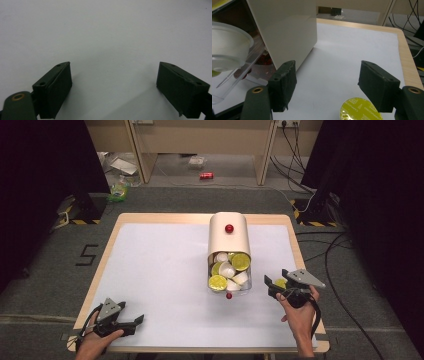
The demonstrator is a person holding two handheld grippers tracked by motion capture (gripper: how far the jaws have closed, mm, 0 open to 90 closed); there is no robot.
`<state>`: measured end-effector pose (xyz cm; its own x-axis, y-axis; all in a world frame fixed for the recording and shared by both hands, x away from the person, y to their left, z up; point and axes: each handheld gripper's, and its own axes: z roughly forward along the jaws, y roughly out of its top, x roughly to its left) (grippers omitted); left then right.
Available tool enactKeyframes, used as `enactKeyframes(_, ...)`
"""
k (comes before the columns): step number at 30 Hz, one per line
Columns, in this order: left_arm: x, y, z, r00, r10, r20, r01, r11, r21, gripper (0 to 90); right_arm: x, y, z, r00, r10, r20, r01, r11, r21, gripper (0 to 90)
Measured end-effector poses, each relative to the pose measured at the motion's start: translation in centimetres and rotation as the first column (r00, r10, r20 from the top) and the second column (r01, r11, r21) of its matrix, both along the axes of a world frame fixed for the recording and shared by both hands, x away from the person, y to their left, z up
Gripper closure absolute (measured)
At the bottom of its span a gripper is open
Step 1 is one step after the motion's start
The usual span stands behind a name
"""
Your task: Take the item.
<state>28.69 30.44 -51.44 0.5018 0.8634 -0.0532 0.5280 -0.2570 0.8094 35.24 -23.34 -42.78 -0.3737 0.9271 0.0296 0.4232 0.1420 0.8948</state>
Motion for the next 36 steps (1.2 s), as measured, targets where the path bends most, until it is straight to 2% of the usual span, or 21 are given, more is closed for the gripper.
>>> enactKeyframes(23, 0.0, 0.0, 0.0, 1.0, 0.0, 0.0, 0.0, 1.0, 0.0, 12.5, -1.5, -0.4, 0.9, 0.9994, -0.007, 0.033, 0.007, 1.0, 0.007, 30.8)
enactKeyframes(36, 0.0, 0.0, 0.0, 1.0, 0.001, 0.0, -0.001, 1.0, -0.001, 12.5, -2.7, 0.0, 1.0, 0.9989, 0.015, 0.044, -0.015, 1.0, 0.007, 30.8)
